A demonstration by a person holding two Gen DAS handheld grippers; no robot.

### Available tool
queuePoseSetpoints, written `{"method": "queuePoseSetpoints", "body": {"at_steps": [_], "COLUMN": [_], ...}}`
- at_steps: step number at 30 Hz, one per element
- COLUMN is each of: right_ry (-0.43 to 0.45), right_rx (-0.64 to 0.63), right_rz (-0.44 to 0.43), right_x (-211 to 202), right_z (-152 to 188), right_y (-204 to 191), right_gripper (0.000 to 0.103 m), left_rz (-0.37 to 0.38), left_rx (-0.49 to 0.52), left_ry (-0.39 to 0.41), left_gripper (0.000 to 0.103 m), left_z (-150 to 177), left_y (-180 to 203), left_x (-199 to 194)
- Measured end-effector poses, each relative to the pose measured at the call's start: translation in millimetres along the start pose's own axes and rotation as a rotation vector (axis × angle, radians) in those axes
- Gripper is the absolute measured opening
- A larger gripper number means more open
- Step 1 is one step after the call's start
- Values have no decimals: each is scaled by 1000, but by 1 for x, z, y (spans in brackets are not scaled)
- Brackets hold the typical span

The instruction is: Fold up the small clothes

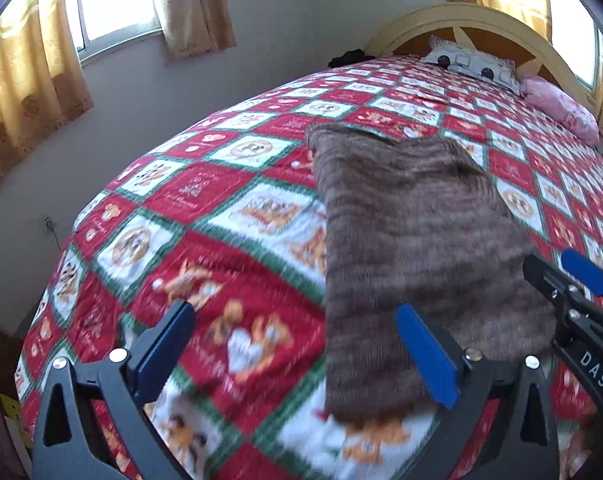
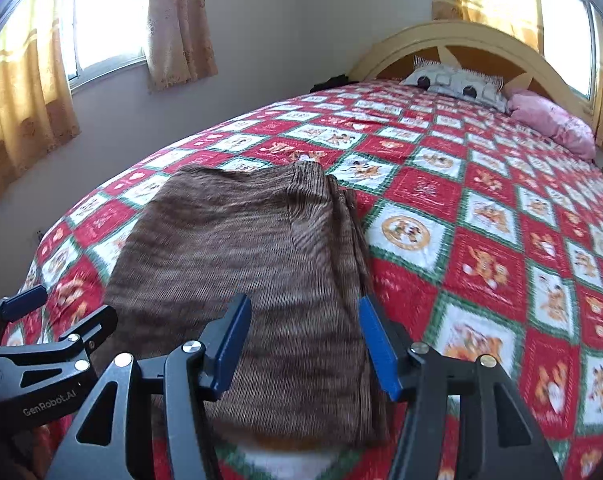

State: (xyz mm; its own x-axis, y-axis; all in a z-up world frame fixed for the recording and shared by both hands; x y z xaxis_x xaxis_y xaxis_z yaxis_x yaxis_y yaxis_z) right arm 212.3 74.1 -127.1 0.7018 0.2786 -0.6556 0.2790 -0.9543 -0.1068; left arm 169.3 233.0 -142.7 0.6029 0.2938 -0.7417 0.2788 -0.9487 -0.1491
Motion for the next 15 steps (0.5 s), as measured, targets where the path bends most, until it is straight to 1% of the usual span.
{"method": "queuePoseSetpoints", "body": {"at_steps": [3, 7, 9, 12, 15], "right_ry": [-16, -27, -21, 1, 31], "right_rx": [18, 45, 38, 33, 28], "right_rz": [10, 12, 22, 32, 35], "right_x": [-14, -31, -42, -59, -74], "right_z": [11, 23, 27, 29, 29], "right_y": [1, 3, 2, -2, -9], "right_gripper": [58, 58, 58, 59, 73], "left_rz": [-7, 25, 31, 18, 19], "left_rx": [23, 51, 61, 69, 57], "left_ry": [-14, -7, -6, -11, 8], "left_gripper": [103, 103, 103, 103, 103], "left_z": [7, 21, 26, 31, 34], "left_y": [4, 8, 7, 4, -4], "left_x": [-7, -25, -35, -48, -63]}}
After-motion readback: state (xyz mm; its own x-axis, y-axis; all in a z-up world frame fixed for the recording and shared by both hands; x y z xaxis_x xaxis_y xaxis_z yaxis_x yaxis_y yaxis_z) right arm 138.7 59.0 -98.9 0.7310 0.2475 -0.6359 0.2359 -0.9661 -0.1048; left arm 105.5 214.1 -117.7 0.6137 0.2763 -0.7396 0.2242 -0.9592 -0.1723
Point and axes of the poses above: each gripper's, at about its wrist camera, not at the fingertips, and x roughly the way its jaws point, y to its right, z to its underside, the point moved 6 cm from there along x, roughly the way its jaws point, and after that the axes turned 7 degrees about x, right-handed, at the moved point
